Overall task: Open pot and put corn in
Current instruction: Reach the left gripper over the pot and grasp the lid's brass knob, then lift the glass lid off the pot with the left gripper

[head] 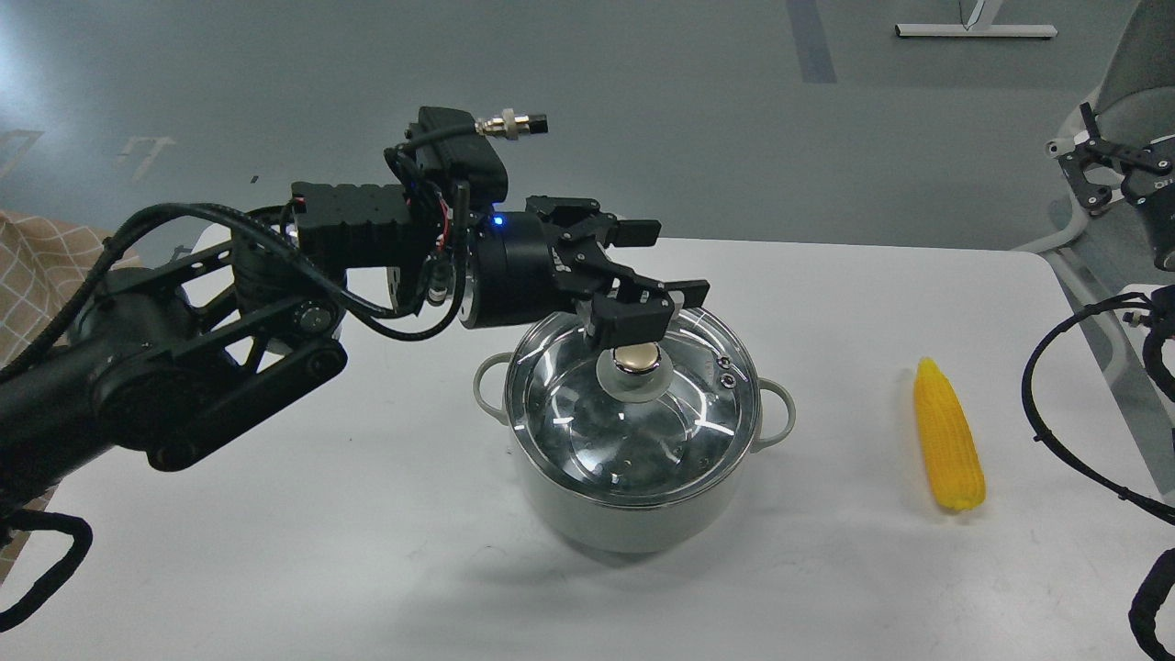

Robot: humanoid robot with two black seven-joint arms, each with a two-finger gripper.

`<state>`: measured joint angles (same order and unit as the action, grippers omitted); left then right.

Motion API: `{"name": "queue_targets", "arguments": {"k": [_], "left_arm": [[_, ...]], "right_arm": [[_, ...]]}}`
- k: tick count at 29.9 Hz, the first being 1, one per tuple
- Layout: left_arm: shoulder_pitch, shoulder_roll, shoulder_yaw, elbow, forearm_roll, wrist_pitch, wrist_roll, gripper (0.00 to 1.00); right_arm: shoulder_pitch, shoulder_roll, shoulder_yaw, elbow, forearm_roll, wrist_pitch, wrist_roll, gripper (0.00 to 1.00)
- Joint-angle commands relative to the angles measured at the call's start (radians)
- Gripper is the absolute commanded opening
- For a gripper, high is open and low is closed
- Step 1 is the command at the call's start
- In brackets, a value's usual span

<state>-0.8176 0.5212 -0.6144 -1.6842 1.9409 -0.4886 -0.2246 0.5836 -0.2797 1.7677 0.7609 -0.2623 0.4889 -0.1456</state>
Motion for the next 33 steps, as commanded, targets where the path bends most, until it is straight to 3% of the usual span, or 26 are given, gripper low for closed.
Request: {"name": "queue_targets", "arguments": {"k": [1,5,16,26,33], "left_arm": [[0.006,-0.001,0.076,-0.008,0.094,0.042,-0.001,0.69],[0.014,-0.007,0.133,0.006,0.148,0.096,0.001,0.69],[0.040,0.008,0.136,0.087,0.147,0.139,0.001,0.69],[0.077,0.007,0.134,0.090,0.147,0.154,-0.001,0.69],[0.086,0.005,0.136,0.098,0.147,0.165,-0.001,0.55]], "right_arm": [[-0.010,-0.001,0.004,-0.002,0.000,0.000,0.000,1.00],[-0.010,-0.001,0.006,0.000,0.000,0.000,0.000,1.00],[-0.011,0.002,0.007,0.000,0.000,0.000,0.000,1.00],[-0.010,-0.003,0.006,0.000,0.000,0.000,0.000,1.00],[-0.010,0.007,0.004,0.001,0.000,0.000,0.001,1.00]]}}
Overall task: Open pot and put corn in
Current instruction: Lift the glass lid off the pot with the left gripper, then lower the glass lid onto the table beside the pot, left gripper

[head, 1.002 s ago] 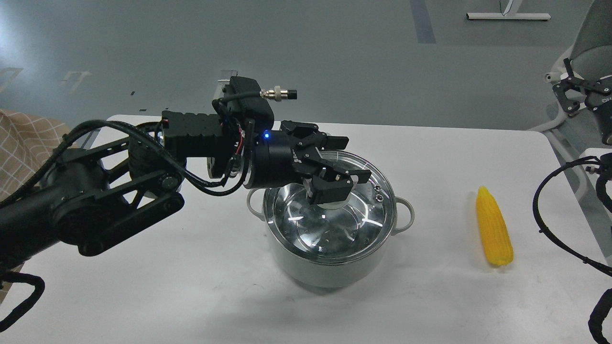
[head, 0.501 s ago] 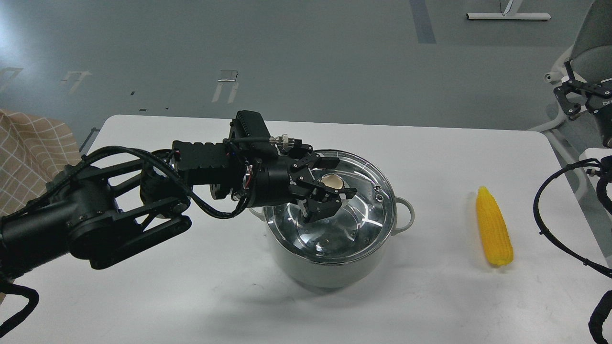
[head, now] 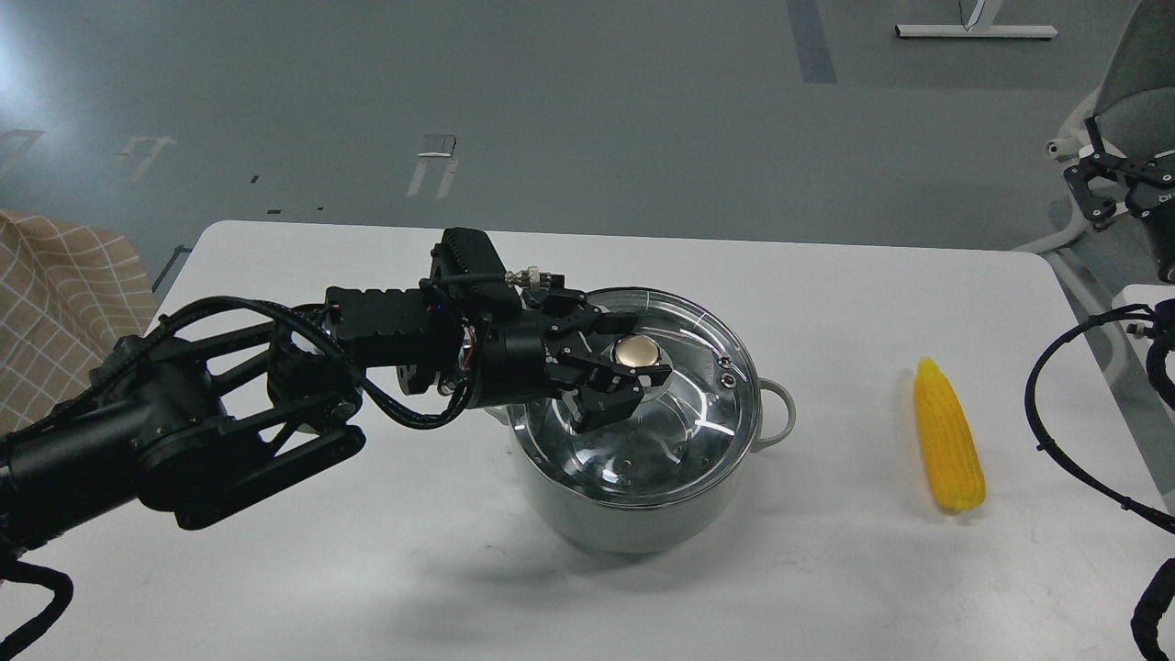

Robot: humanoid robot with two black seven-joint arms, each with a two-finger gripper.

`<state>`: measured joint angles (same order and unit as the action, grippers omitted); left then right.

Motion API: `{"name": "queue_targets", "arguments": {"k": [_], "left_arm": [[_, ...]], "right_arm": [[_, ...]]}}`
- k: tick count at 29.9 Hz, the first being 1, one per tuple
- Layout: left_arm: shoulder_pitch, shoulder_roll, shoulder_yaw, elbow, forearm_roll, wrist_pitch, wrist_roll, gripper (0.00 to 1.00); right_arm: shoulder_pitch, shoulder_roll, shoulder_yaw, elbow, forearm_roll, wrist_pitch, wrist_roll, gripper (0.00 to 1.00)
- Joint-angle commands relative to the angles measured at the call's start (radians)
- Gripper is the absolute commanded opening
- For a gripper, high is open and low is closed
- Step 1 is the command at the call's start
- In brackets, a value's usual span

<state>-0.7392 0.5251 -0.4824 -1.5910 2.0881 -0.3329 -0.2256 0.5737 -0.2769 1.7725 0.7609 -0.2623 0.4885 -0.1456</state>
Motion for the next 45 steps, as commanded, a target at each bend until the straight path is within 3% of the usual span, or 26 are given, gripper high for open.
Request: {"name": "queue_targets", "arguments": {"k": [1,11,18,26,30,33,36,39,42,45], "left_arm": [[0.014,0.003,0.002,0.006,0.000,0.015,0.000,0.55],[0.027,0.003,-0.004,0.008,-0.002,0.026,0.002,0.54],[0.026,0.009,-0.010,0.005,0.000,0.026,0.000,0.34],[0.006,0.039,-0.082,-0.087,-0.013,0.006,0.008,0.36],[-0.009,0.120,-0.192,-0.141,-0.052,-0.072,-0.003,0.36],[-0.009,0.190,-0.245,-0.142,-0.118,-0.083,-0.003,0.36],[0.006,0.330,-0.280,-0.142,-0.173,-0.068,-0.012,0.35],[0.023,0.444,-0.280,-0.133,-0.220,-0.014,-0.055,0.34],[0.096,0.571,-0.272,-0.106,-0.284,0.107,-0.084,0.34],[0.170,0.621,-0.266,-0.066,-0.327,0.185,-0.087,0.34]], "right_arm": [[0.000,0.004,-0.001,0.001,0.000,0.000,0.001,1.00],[0.000,0.001,-0.004,0.001,0.000,0.000,0.000,1.00],[0.000,0.001,-0.004,0.000,0.000,0.000,0.000,1.00],[0.000,0.001,-0.008,0.000,0.000,0.000,0.000,1.00],[-0.002,0.001,-0.008,0.000,0.000,0.000,0.000,1.00],[-0.003,0.002,-0.010,0.000,0.000,0.000,0.000,1.00],[-0.008,0.004,-0.011,0.000,0.000,0.000,0.000,1.00],[-0.008,0.004,-0.011,0.000,0.000,0.000,0.000,1.00],[-0.008,0.004,-0.011,0.000,0.000,0.000,0.000,1.00],[-0.008,0.004,-0.011,0.001,0.000,0.000,0.000,1.00]]}}
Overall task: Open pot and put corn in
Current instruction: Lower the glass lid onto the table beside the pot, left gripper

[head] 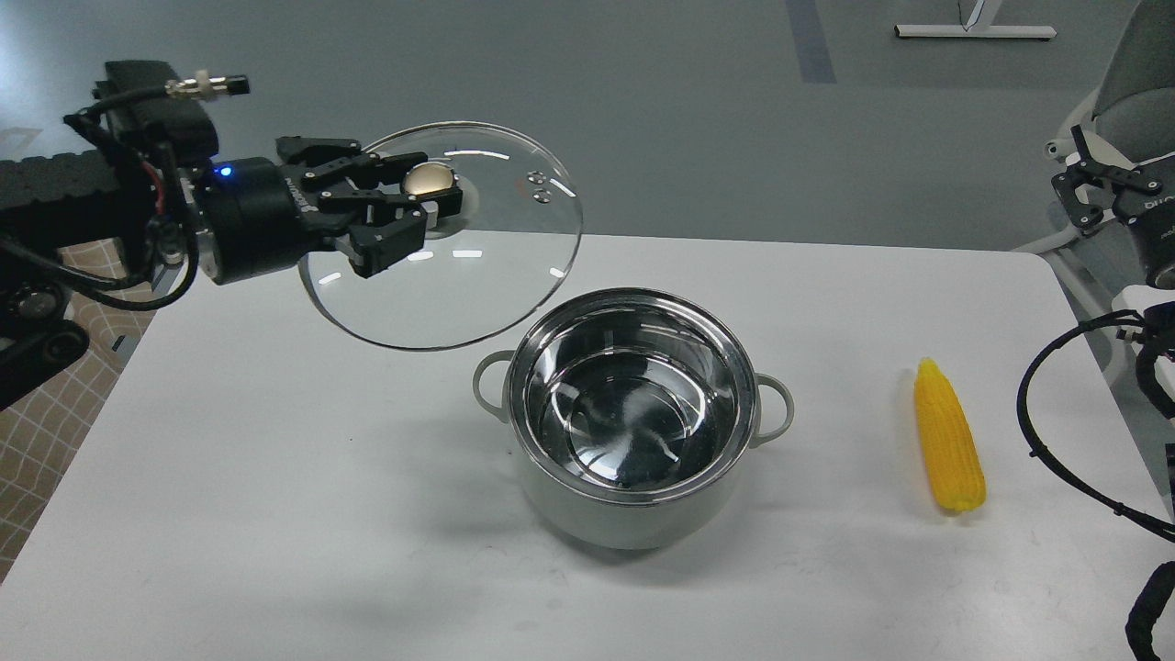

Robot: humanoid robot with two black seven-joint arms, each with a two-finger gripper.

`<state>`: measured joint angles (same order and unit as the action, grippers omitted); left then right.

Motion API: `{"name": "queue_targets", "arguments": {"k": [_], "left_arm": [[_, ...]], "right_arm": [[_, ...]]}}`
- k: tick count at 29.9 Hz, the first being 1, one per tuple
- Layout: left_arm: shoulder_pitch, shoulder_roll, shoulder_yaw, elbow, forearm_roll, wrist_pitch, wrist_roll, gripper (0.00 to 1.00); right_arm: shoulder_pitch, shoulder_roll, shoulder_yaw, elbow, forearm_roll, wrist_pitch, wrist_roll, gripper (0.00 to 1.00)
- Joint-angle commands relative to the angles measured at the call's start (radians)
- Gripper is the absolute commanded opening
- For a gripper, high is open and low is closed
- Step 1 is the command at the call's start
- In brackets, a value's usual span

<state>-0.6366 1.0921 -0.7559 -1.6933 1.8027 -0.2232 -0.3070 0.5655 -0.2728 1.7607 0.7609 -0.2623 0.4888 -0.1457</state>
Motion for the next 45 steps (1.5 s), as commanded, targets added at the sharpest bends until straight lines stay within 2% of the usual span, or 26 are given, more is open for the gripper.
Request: {"name": "queue_targets", "arguments": {"k": [1,3,6,7,11,16,19,27,31,45], "left_arm": [[0.093,0.060,0.007,0.053,-0.048,0.093,-0.006,0.34],[0.188,0.066,0.007,0.114,-0.046,0.154,-0.007,0.34],[0.267,0.066,0.012,0.188,-0.048,0.224,-0.007,0.34],[0.267,0.066,0.012,0.188,-0.048,0.225,-0.007,0.34],[0.395,0.058,0.012,0.274,-0.051,0.310,-0.014,0.34],[0.480,0.036,0.013,0.389,-0.051,0.390,-0.072,0.34],[0.514,-0.006,0.013,0.402,-0.048,0.426,-0.072,0.34],[0.557,-0.023,0.015,0.417,-0.042,0.449,-0.066,0.35],[0.558,-0.087,0.015,0.504,-0.036,0.449,-0.069,0.35],[0.566,-0.112,0.015,0.512,-0.037,0.449,-0.070,0.39]], "right_arm": [[0.001,0.000,0.000,0.001,0.000,0.000,0.000,1.00],[0.001,0.000,0.000,0.001,0.000,0.000,0.000,1.00],[-0.001,0.000,0.000,0.001,0.000,0.000,0.000,1.00],[-0.001,0.000,0.000,0.001,0.000,0.000,0.000,1.00],[-0.001,0.001,0.000,0.001,0.000,0.000,0.000,1.00],[-0.007,0.001,0.000,0.001,0.000,0.000,0.000,1.00],[-0.007,0.001,0.000,0.001,0.000,0.000,0.001,1.00],[-0.007,0.003,-0.001,0.003,0.000,0.000,0.000,1.00],[-0.009,0.004,-0.001,0.003,0.000,0.000,0.000,1.00],[-0.013,0.024,-0.001,0.003,0.000,0.000,0.001,1.00]]}}
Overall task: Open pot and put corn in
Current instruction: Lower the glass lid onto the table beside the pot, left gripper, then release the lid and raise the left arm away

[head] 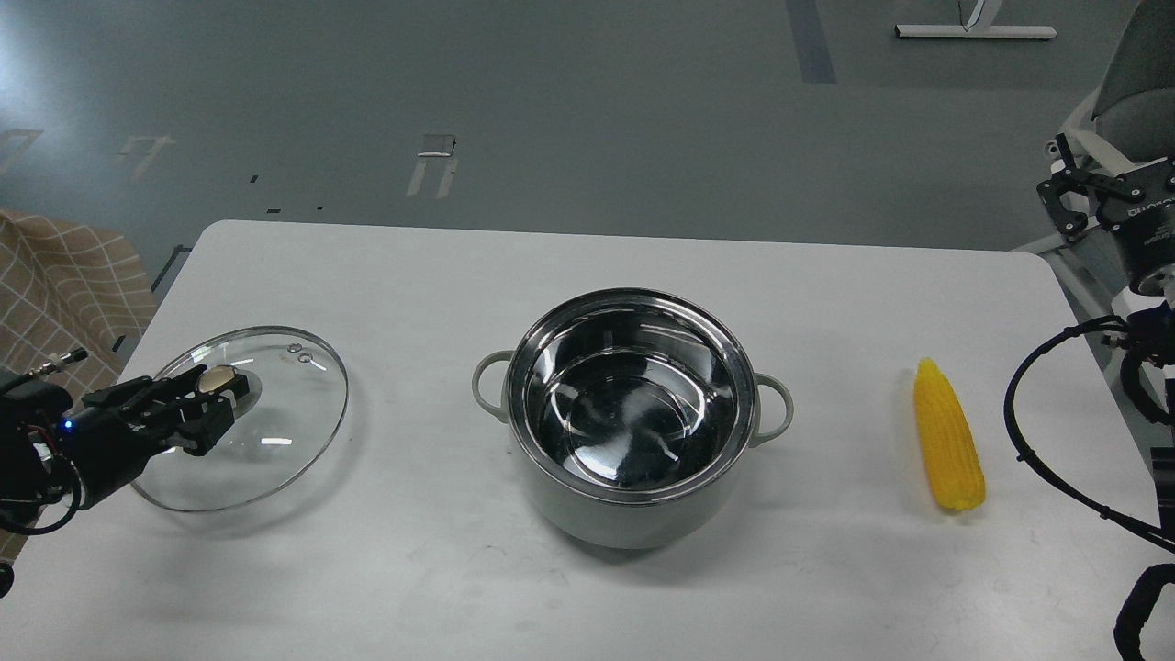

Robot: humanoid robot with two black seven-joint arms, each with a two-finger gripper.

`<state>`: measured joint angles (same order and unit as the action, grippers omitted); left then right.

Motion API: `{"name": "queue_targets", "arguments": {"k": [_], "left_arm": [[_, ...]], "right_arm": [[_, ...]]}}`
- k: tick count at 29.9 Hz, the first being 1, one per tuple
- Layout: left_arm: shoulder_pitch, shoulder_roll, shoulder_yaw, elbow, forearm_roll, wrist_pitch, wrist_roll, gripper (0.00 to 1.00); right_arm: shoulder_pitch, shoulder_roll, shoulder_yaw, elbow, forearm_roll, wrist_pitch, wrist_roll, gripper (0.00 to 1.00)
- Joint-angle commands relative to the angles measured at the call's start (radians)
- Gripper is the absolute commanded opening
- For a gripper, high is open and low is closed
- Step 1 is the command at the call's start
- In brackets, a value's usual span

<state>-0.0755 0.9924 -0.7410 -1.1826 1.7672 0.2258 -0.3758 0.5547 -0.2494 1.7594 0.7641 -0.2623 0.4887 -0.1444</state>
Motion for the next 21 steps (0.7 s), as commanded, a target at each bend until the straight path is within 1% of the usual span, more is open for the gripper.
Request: {"name": "queue_targets", "arguments": {"k": [1,8,9,10,12,19,21], "left_arm": [[0.005,-0.015,0.000,0.001,-0.002,0.000,-0.003,0.39],[0.003,-0.046,0.000,0.015,-0.002,0.000,-0.002,0.40],[0.003,-0.046,-0.001,0.015,-0.003,0.000,-0.002,0.42],[0.003,-0.046,-0.001,0.015,-0.005,0.000,-0.002,0.46],[0.002,-0.044,-0.001,0.015,-0.011,0.000,-0.005,0.79],[0.002,-0.043,-0.003,0.014,-0.009,0.000,-0.011,0.80],[-0.004,-0.040,-0.004,0.012,-0.009,0.000,-0.020,0.80]], "right_arm": [[-0.004,-0.001,0.000,0.000,0.000,0.000,-0.001,1.00],[-0.002,-0.005,0.000,0.000,-0.002,0.000,-0.001,1.00],[-0.002,-0.005,0.000,0.000,-0.002,0.000,0.000,1.00],[-0.002,-0.005,-0.001,0.000,-0.002,0.000,0.000,1.00],[-0.004,-0.005,-0.001,0.000,-0.002,0.000,-0.001,1.00],[-0.012,-0.005,-0.001,0.000,-0.002,0.000,0.000,1.00],[-0.016,-0.005,-0.003,0.000,-0.002,0.000,-0.001,1.00]]}}
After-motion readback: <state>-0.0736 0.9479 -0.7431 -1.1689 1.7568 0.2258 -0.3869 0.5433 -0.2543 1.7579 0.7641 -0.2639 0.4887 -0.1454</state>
